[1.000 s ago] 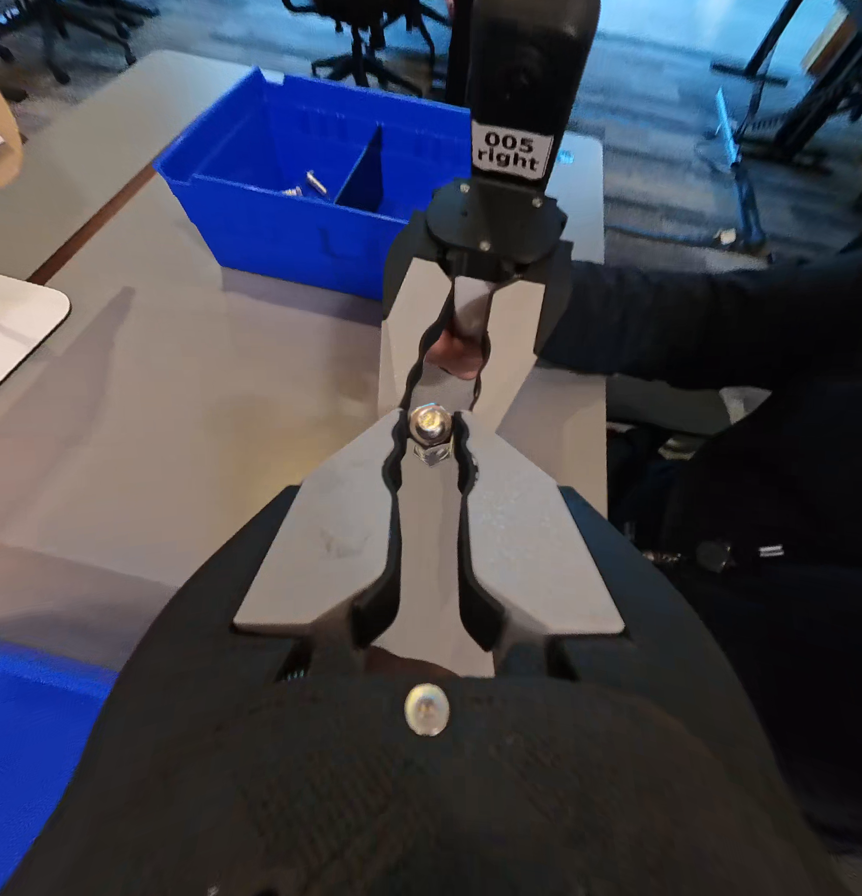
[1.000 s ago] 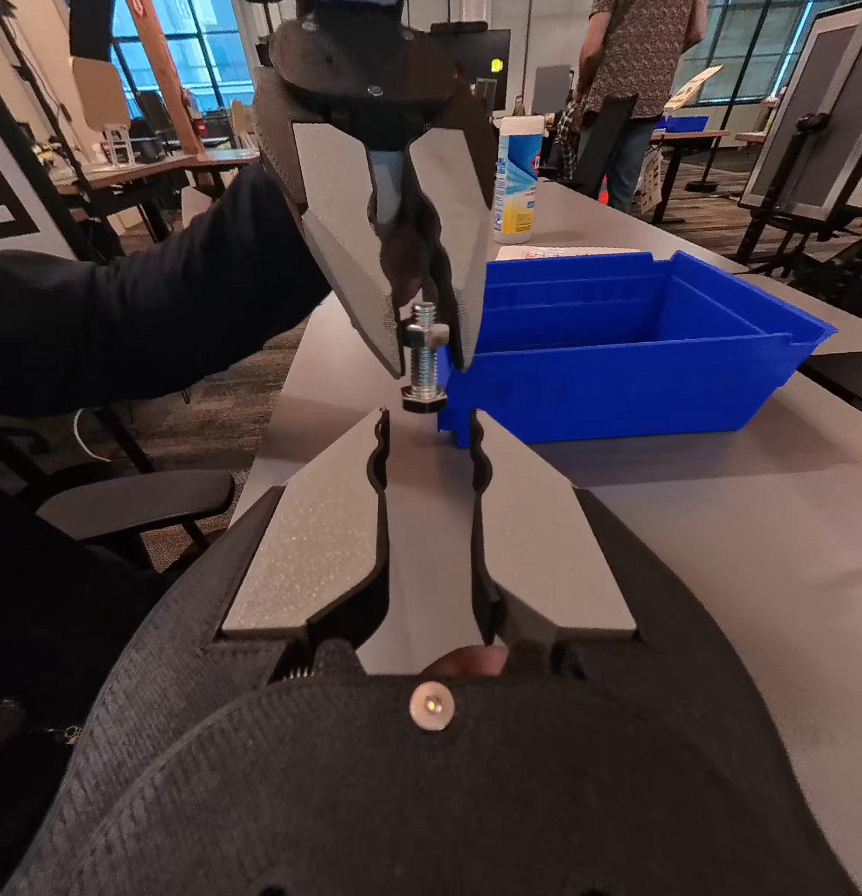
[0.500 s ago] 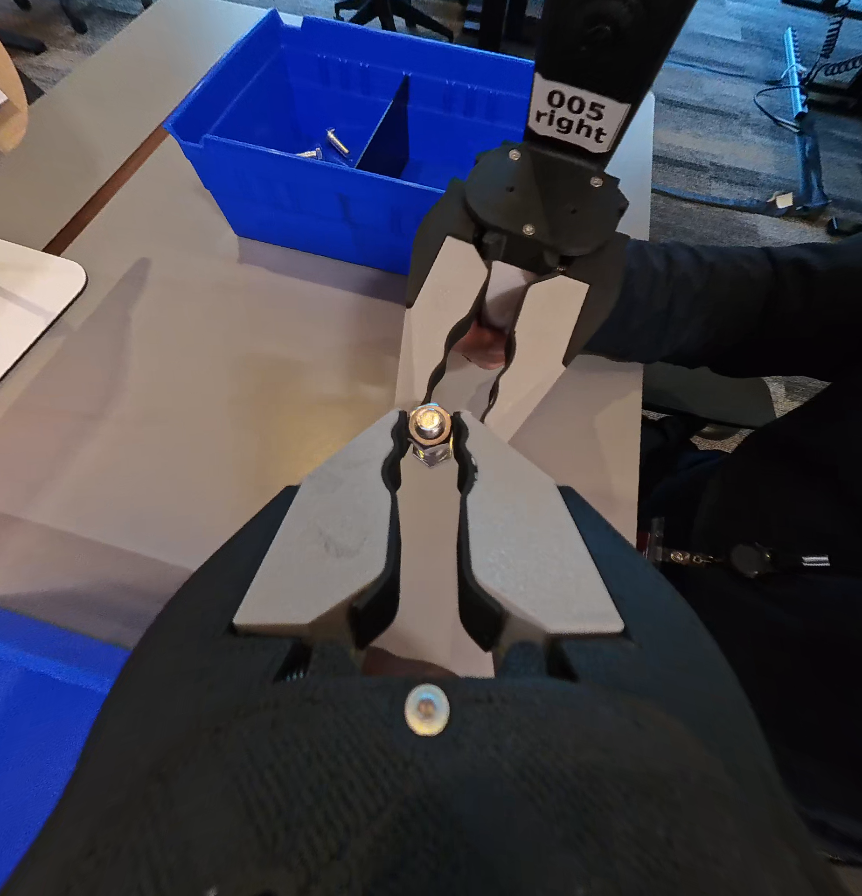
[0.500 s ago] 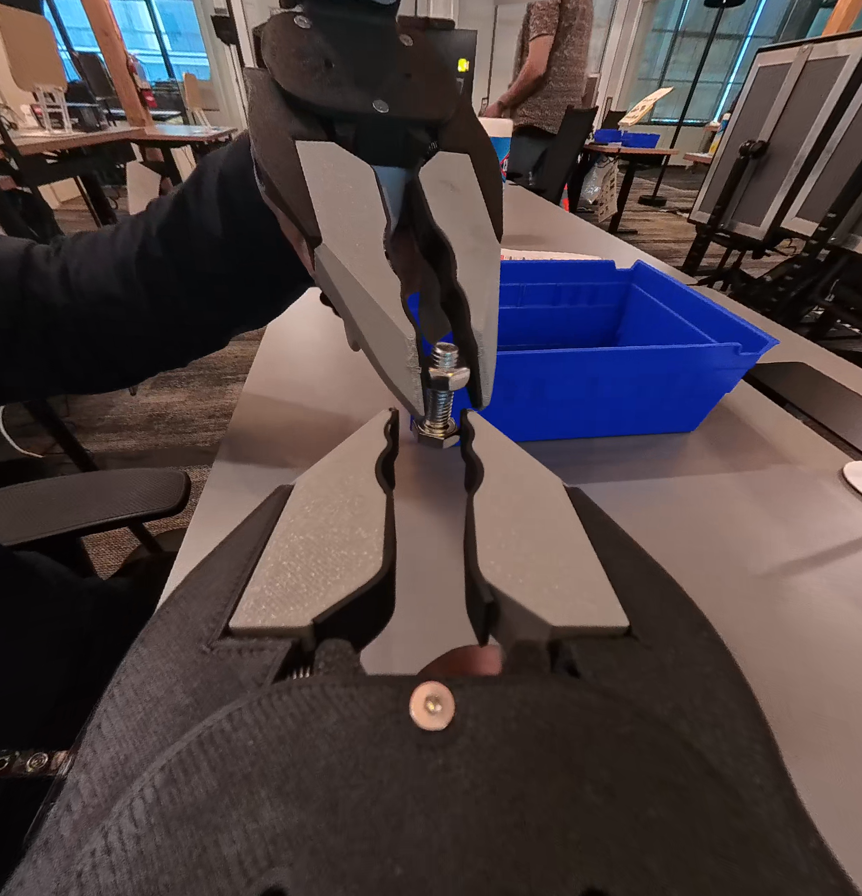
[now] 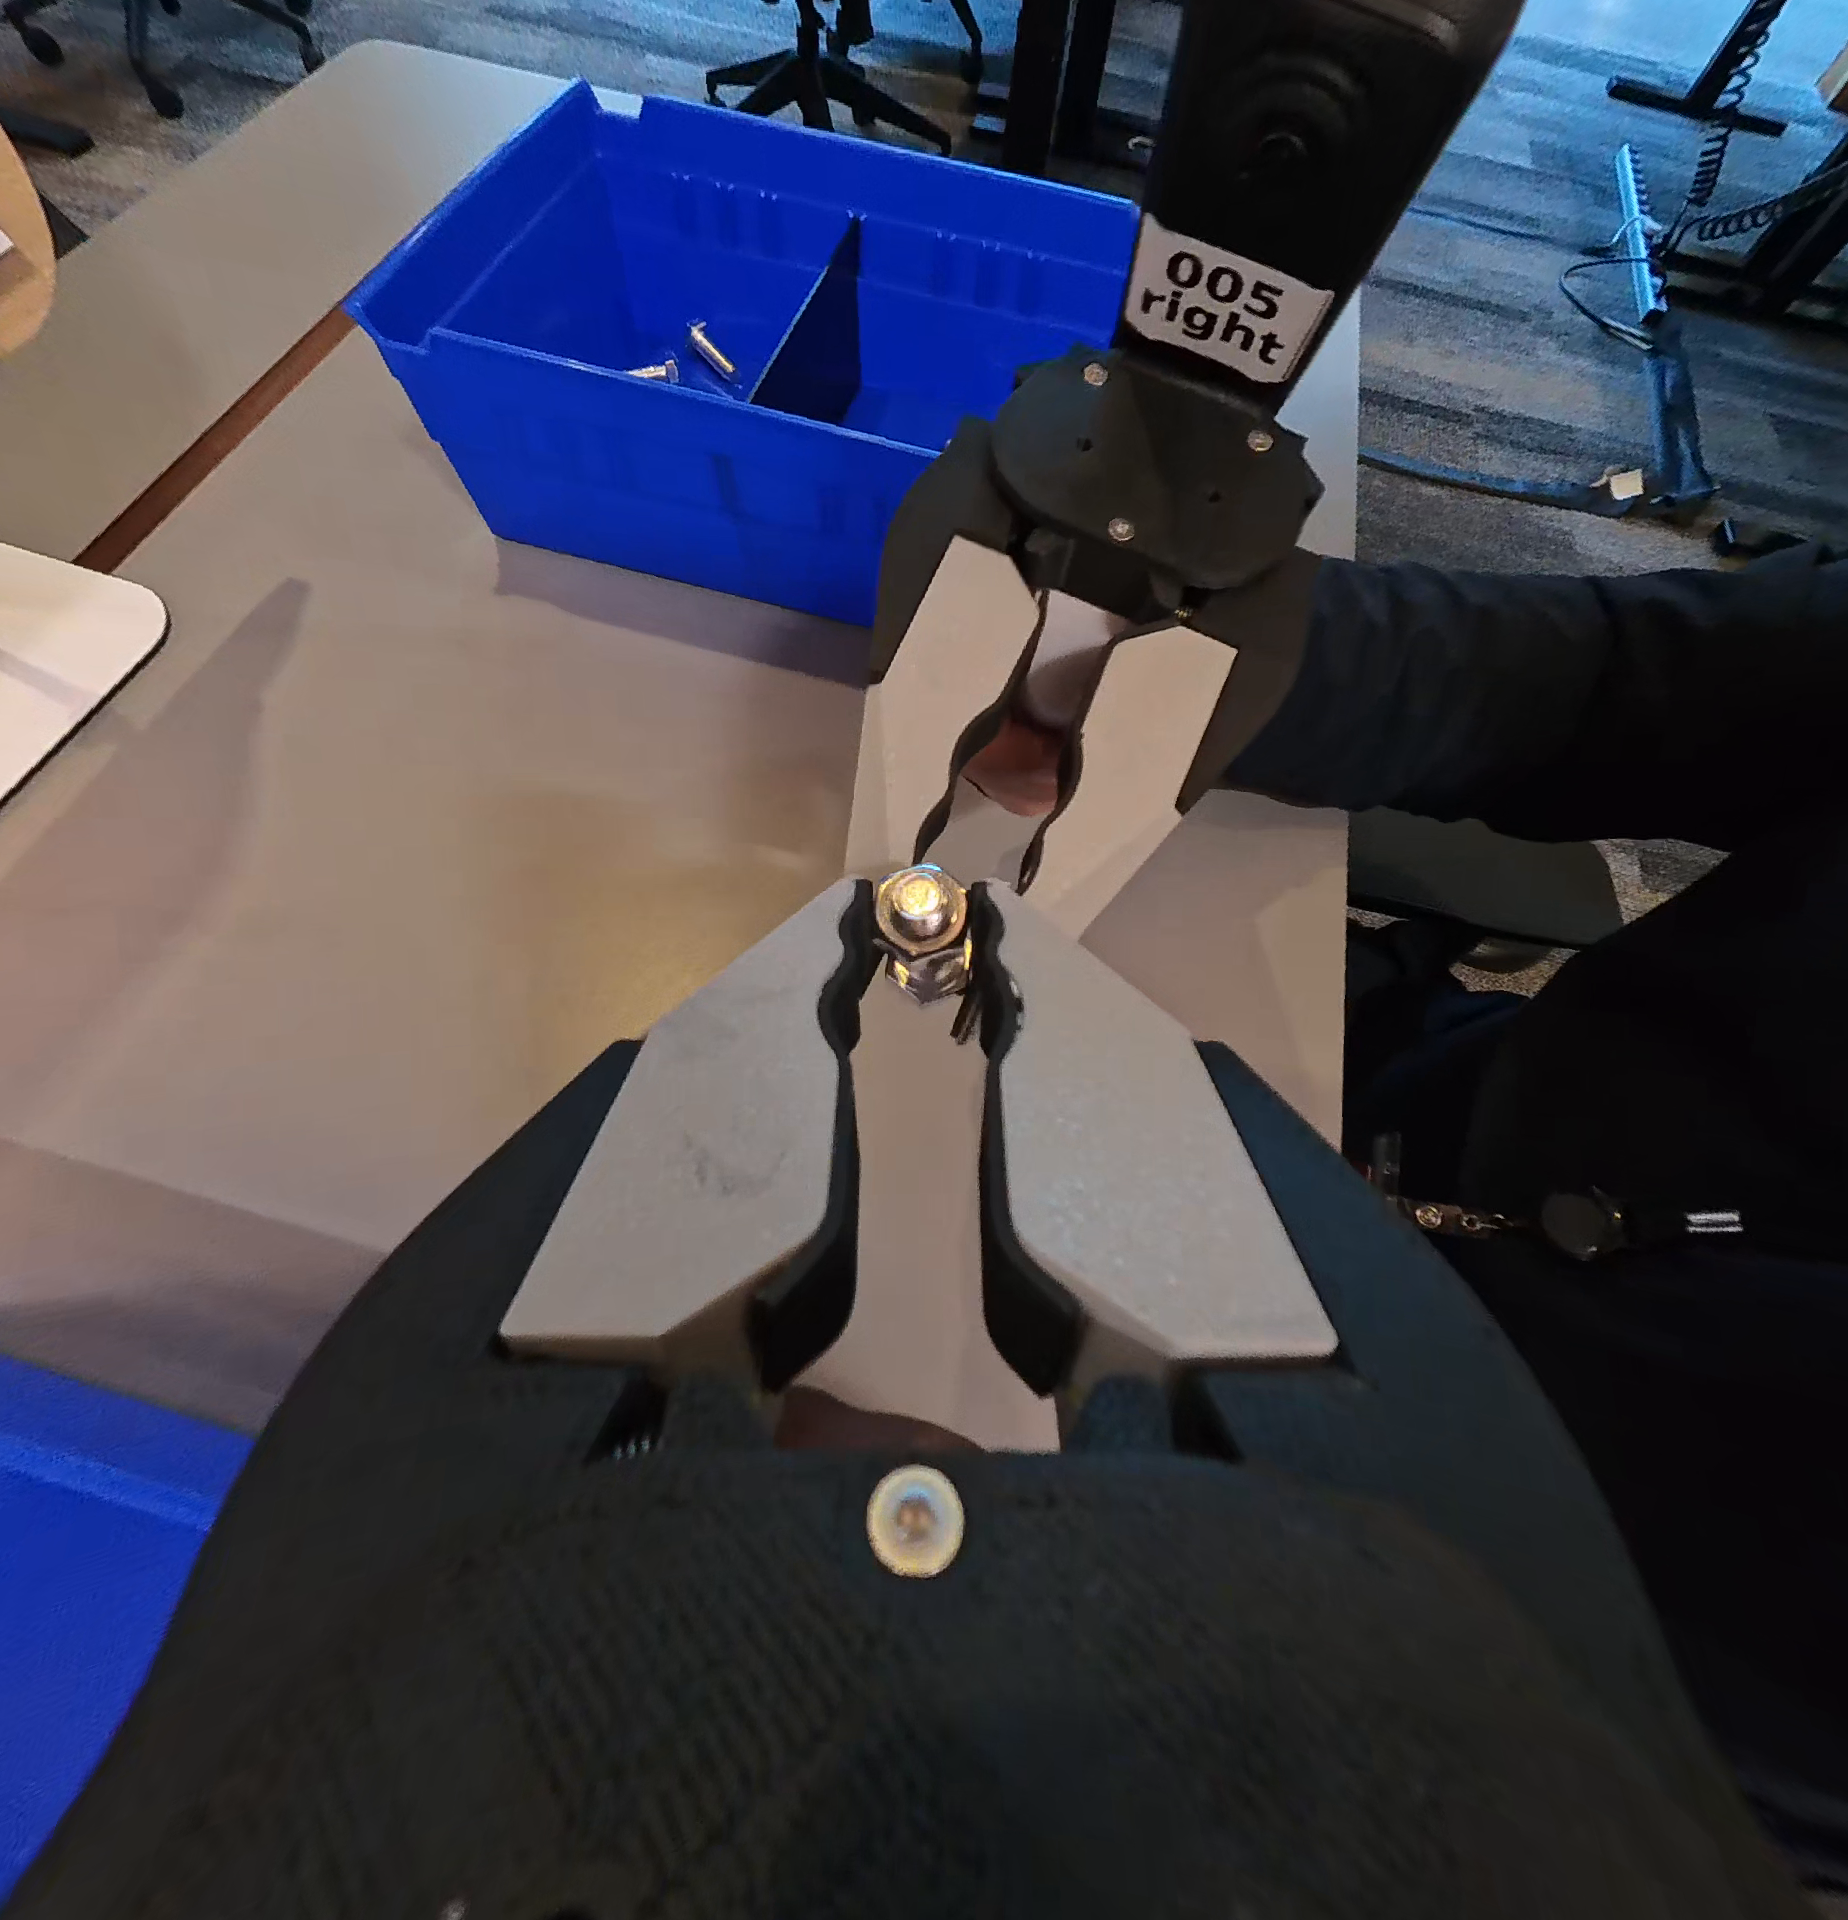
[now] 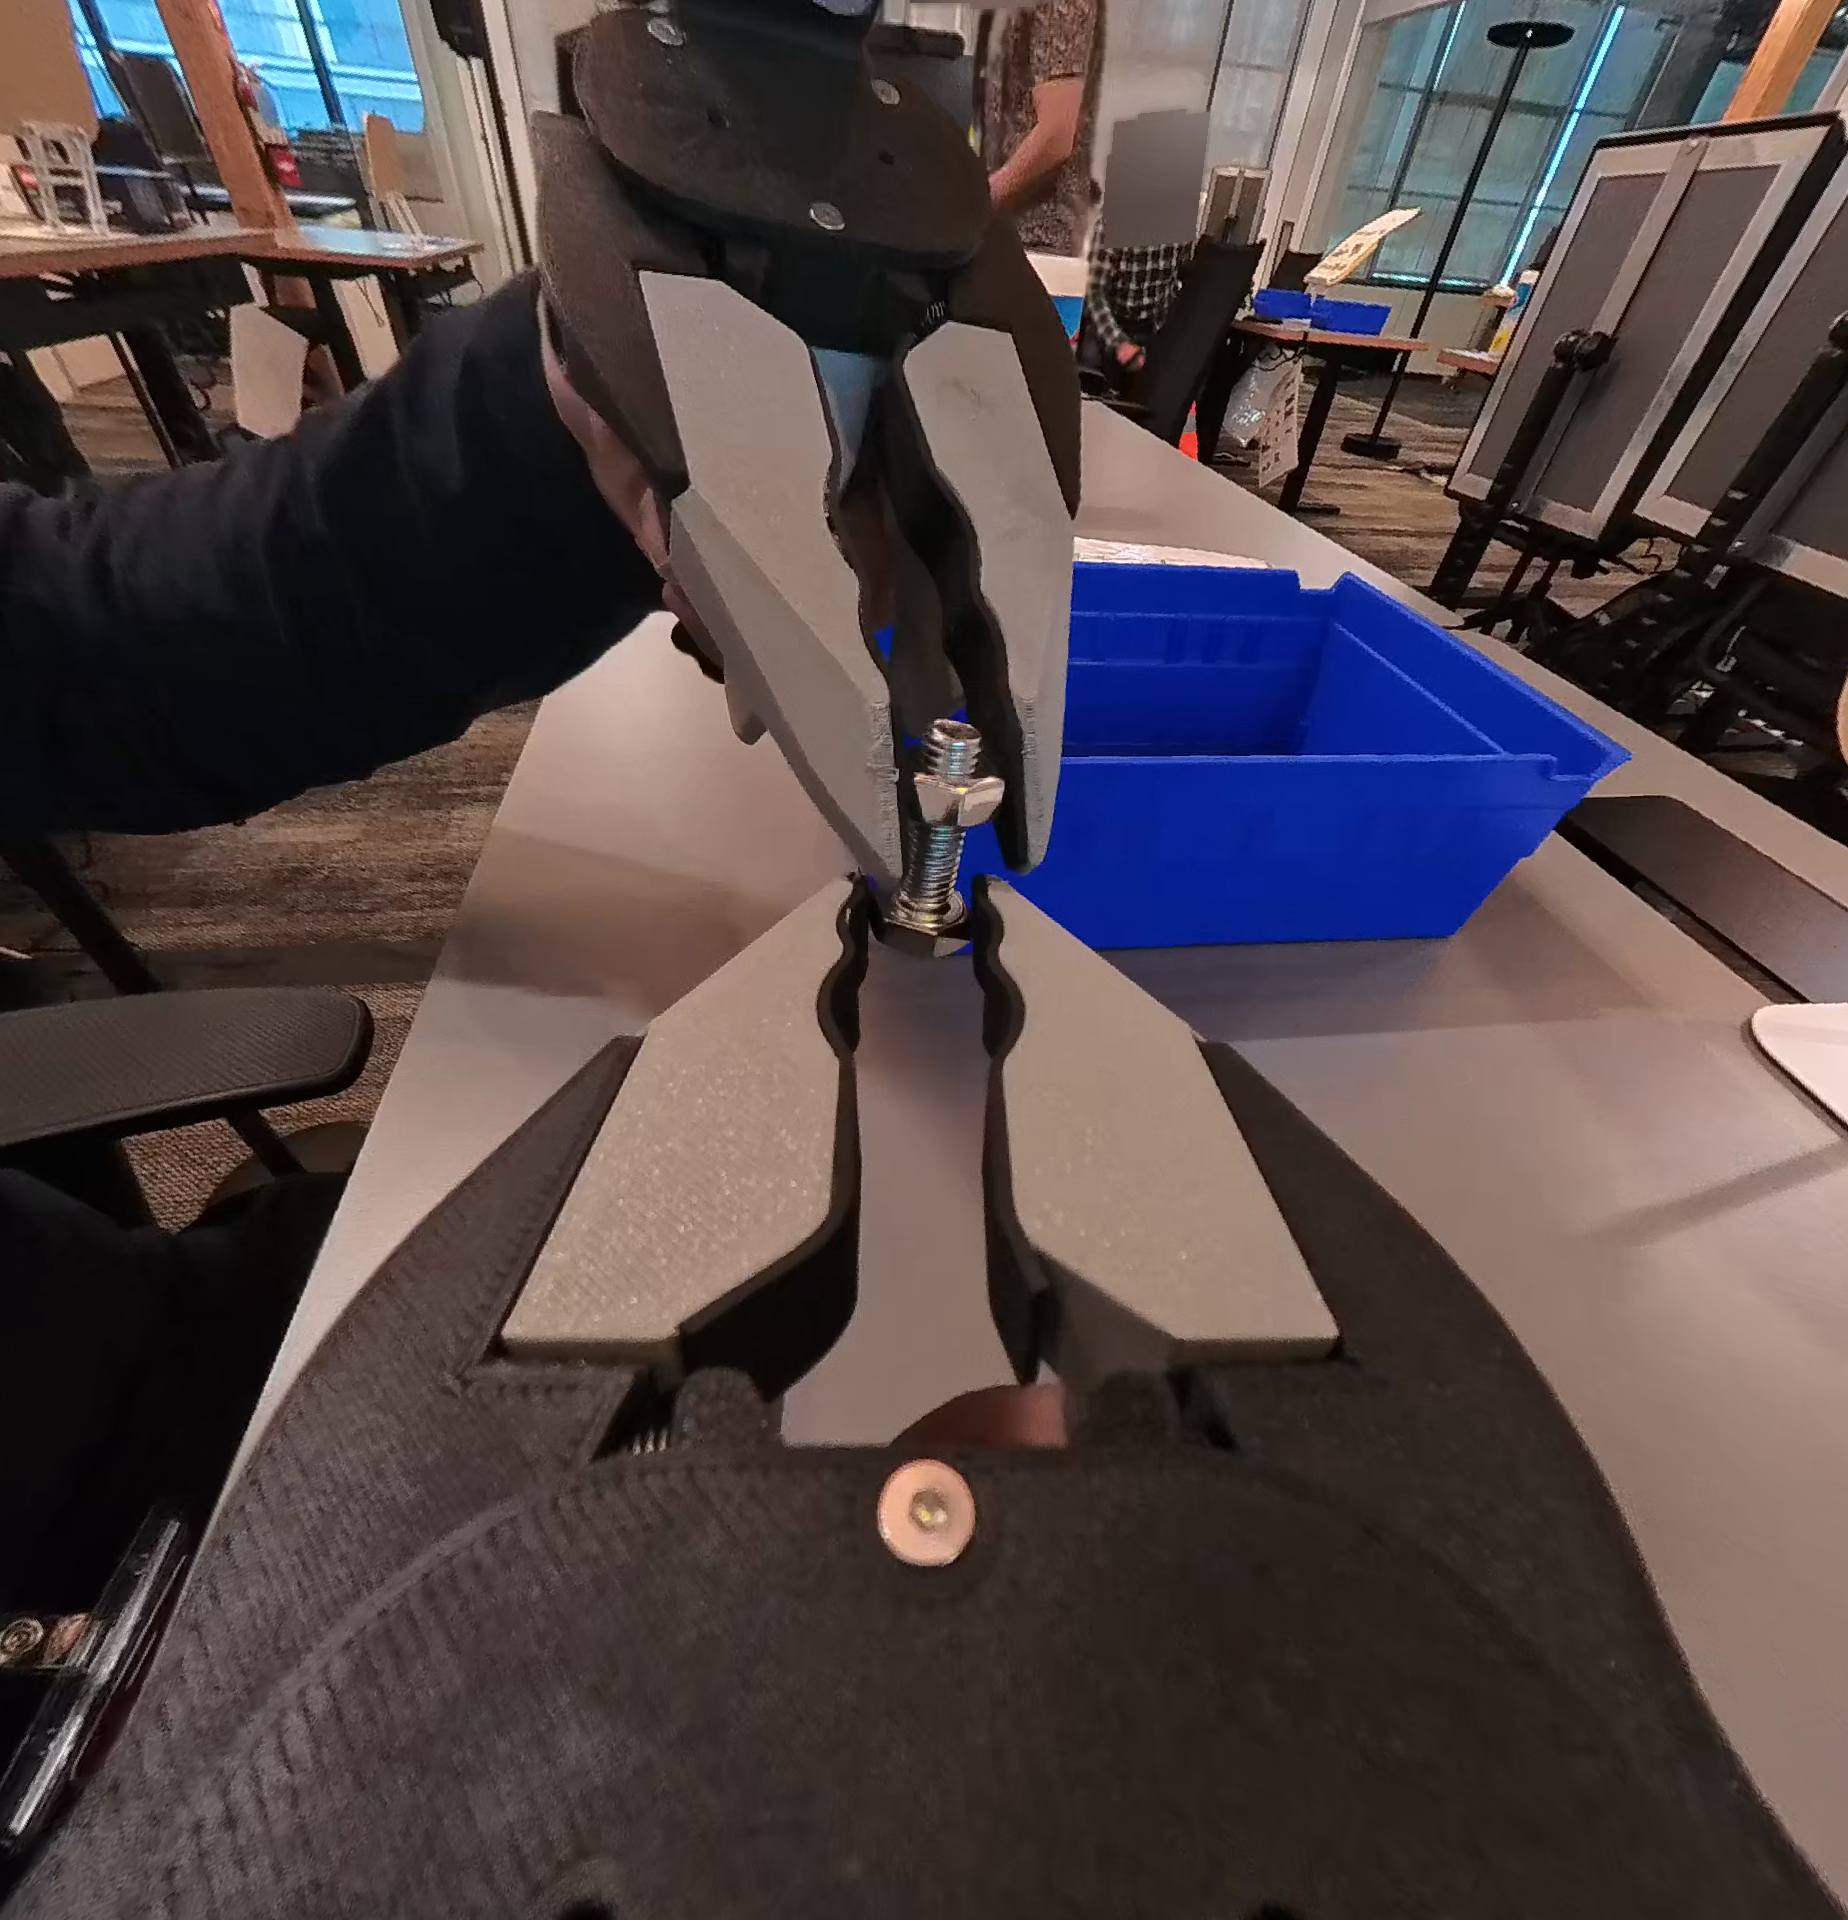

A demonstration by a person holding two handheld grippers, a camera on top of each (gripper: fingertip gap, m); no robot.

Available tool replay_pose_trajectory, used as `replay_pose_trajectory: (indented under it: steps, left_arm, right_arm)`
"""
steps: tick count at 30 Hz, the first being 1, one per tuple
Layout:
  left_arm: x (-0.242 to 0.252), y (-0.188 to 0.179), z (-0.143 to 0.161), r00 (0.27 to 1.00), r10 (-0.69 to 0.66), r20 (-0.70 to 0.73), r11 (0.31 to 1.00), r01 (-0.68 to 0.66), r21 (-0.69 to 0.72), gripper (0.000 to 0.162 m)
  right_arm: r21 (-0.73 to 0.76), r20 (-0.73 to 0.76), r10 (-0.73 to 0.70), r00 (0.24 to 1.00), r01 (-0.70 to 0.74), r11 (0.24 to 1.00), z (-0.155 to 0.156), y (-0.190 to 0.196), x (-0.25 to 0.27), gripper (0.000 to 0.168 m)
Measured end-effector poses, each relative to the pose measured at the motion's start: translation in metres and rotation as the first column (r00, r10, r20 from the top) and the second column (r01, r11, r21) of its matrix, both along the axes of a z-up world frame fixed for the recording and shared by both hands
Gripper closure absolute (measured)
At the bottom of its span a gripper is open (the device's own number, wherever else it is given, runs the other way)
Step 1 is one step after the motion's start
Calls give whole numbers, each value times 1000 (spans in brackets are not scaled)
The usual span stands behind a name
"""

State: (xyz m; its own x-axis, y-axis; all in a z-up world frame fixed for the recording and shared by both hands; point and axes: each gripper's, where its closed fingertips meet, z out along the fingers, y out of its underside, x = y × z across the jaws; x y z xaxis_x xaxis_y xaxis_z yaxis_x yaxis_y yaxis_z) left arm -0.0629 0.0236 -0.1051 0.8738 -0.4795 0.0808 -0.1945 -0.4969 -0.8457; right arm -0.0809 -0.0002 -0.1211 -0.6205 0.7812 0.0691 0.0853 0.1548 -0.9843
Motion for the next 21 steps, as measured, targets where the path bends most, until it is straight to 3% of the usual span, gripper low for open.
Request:
replay_pose_trajectory:
  steps: [5, 7, 10, 13, 21]
  left_arm:
    - [0, -1, 2, 1000, 0, 25, 999, -1, 41, 145]
    - [-2, -2, 5, 999, 16, 33, 996, -19, 89, 131]
    - [-7, -6, 10, 996, 52, 75, 986, -63, 154, 127]
    - [-4, -13, 19, 985, 37, 170, 974, -74, 216, 136]
    - [-3, -19, 22, 953, 33, 300, 951, -122, 283, 137]
  right_arm:
    - [-45, 19, 28, 999, -27, 999, 1, -2, 1, 152]
    - [-54, 16, 30, 999, -29, 998, 2, -1, 2, 152]
    - [-86, 8, 47, 999, -46, 995, 7, -2, 4, 152]
    - [-113, -2, 62, 998, -62, 992, 11, -4, 5, 152]
    - [-160, -26, 73, 997, -76, 984, 18, -2, 7, 153]
